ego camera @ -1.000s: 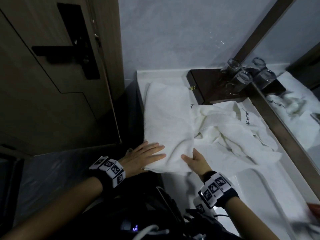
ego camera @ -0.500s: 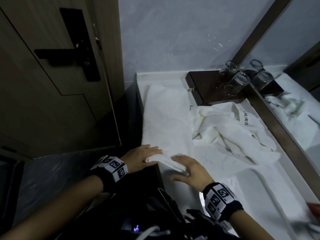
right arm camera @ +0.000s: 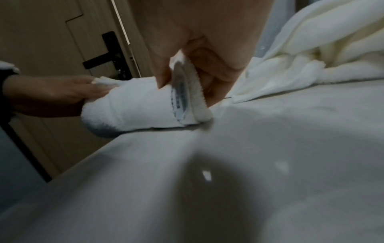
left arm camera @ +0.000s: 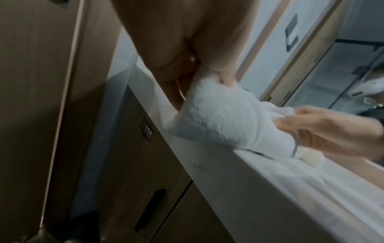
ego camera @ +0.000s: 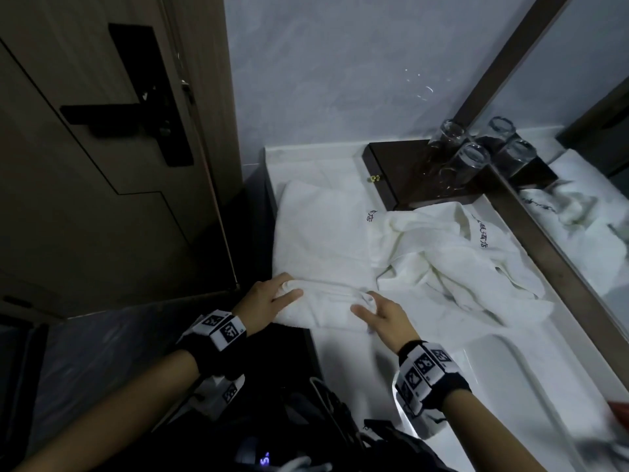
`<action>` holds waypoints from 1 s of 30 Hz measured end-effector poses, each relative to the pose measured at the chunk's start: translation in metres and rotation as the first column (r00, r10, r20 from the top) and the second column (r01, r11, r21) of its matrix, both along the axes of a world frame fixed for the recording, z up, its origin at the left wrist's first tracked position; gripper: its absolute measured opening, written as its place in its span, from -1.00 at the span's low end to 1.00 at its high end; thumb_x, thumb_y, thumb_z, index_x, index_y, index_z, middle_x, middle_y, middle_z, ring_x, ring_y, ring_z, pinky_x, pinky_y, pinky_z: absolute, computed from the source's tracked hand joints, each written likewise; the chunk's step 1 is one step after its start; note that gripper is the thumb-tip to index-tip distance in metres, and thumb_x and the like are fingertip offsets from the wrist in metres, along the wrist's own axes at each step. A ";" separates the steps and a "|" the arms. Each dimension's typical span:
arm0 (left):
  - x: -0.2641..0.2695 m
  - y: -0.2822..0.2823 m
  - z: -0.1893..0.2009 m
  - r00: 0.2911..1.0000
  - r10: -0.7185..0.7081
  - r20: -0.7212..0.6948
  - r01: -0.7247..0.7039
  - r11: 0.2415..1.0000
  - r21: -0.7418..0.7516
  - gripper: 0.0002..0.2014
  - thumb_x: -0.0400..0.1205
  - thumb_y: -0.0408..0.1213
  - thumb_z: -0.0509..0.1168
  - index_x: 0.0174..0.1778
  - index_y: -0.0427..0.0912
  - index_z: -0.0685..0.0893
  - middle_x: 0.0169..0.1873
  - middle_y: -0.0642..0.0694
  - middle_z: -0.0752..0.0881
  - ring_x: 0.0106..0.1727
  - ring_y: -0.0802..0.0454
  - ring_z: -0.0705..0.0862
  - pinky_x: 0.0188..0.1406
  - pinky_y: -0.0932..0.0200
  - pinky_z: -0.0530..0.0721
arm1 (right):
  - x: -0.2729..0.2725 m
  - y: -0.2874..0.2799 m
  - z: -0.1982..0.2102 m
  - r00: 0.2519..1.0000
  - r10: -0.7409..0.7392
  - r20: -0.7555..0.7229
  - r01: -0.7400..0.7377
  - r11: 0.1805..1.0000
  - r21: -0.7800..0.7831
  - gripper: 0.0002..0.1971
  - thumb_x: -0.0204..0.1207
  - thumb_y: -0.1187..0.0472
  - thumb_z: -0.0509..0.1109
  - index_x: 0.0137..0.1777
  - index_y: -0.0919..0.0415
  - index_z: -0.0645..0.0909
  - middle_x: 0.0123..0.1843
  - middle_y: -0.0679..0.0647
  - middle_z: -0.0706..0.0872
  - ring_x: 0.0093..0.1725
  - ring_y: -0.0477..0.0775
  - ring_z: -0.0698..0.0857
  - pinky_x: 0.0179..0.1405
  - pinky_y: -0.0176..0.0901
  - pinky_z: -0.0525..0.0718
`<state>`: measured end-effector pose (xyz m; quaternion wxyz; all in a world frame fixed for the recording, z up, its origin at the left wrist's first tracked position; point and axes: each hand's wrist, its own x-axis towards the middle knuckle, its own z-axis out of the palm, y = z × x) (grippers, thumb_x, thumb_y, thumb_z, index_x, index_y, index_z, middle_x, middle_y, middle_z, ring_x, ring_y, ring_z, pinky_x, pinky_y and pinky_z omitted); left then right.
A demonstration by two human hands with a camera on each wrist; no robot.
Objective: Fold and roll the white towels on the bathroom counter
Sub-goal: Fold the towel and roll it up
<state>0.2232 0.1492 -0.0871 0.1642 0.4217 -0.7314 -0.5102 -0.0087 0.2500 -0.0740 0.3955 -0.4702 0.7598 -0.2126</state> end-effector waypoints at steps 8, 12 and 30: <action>-0.006 0.002 0.007 0.968 -0.122 0.220 0.220 0.832 -0.510 -0.56 0.57 -0.46 0.25 0.35 -0.04 0.56 0.40 -0.16 0.50 0.43 -0.12 0.39 0.47 0.07 0.40 | 0.005 -0.030 -0.001 0.996 -0.051 -0.070 0.057 0.994 0.092 -0.61 0.62 0.02 0.23 0.30 0.26 0.32 -0.12 0.22 0.62 -0.06 0.21 0.63 0.04 0.01 0.54; 0.005 0.001 -0.004 0.817 -0.388 0.427 0.573 0.634 -0.519 -0.32 0.39 -0.56 0.26 0.47 -0.08 0.43 0.51 -0.06 0.41 0.56 0.05 0.32 0.60 -0.05 0.18 | 0.004 -0.033 -0.001 0.996 -0.085 -0.037 0.088 0.992 0.095 -0.61 0.61 0.05 0.24 0.29 0.29 0.32 0.08 0.28 0.64 0.09 0.26 0.61 0.13 0.08 0.57; -0.006 -0.015 -0.002 0.837 -0.446 0.317 0.510 0.846 -0.156 -0.23 0.55 -0.49 0.29 0.58 0.12 0.11 0.62 0.15 0.08 0.62 0.25 0.04 0.57 0.36 -0.09 | -0.005 -0.006 -0.003 0.895 0.274 -0.353 -0.354 0.916 -0.188 -0.46 0.28 0.25 0.57 0.30 0.11 0.56 0.41 -0.07 0.56 0.30 0.03 0.59 0.16 -0.43 0.41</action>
